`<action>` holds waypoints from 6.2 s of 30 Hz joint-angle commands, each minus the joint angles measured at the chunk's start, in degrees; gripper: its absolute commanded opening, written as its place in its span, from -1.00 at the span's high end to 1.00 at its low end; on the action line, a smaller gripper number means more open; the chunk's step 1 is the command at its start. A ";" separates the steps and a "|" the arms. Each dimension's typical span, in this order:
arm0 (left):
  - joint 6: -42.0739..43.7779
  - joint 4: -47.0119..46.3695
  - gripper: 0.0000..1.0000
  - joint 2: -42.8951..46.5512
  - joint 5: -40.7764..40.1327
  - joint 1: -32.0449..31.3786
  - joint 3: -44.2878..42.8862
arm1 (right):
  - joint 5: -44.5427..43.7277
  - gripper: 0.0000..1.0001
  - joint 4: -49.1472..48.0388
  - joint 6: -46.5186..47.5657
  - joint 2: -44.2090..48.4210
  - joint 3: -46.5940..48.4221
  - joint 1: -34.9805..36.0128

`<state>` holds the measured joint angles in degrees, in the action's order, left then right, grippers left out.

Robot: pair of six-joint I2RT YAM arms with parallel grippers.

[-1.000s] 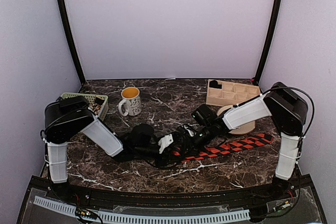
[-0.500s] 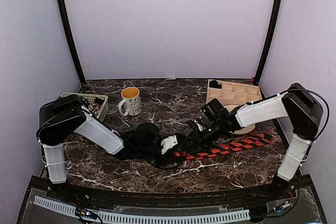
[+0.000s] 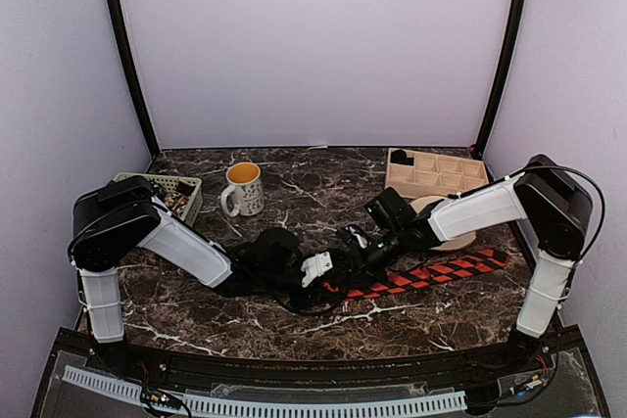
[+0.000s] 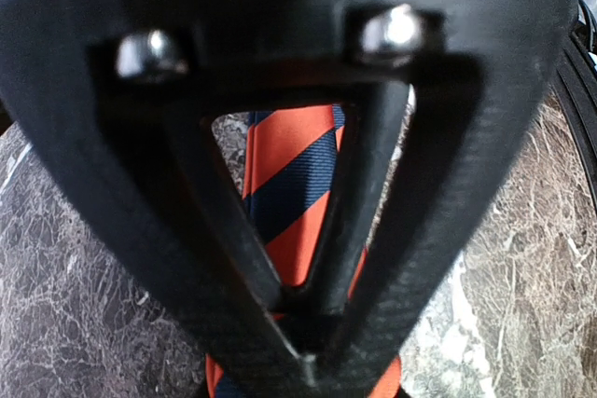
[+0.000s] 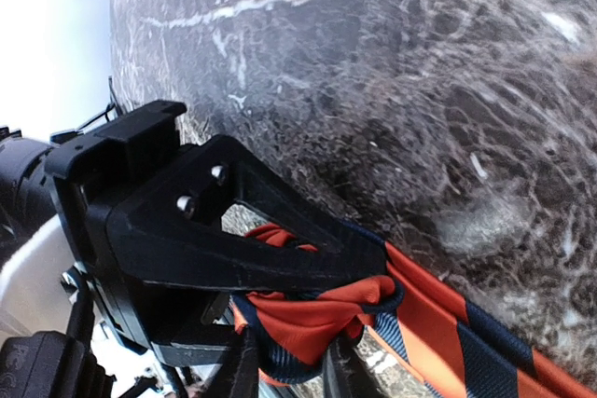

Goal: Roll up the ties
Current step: Roll the tie at the center of the board.

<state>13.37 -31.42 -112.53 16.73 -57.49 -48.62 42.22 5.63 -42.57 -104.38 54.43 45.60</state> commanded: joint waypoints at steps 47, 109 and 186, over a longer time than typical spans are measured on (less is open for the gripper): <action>-5.55 -18.83 -0.14 -7.41 4.50 0.37 1.11 | -10.38 1.00 5.26 7.04 -6.69 -6.97 -4.55; -5.84 -11.89 -0.81 1.34 2.04 -0.95 4.21 | -12.88 1.00 6.19 10.05 -2.25 -8.46 -4.53; -1.80 -5.40 -0.49 3.22 -2.60 -2.05 6.03 | -7.23 1.00 6.22 5.70 1.24 -6.33 -3.10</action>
<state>11.11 -39.46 -112.01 12.75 -59.42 -44.56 40.18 6.68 -40.25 -102.67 51.55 43.88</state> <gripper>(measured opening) 0.689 0.008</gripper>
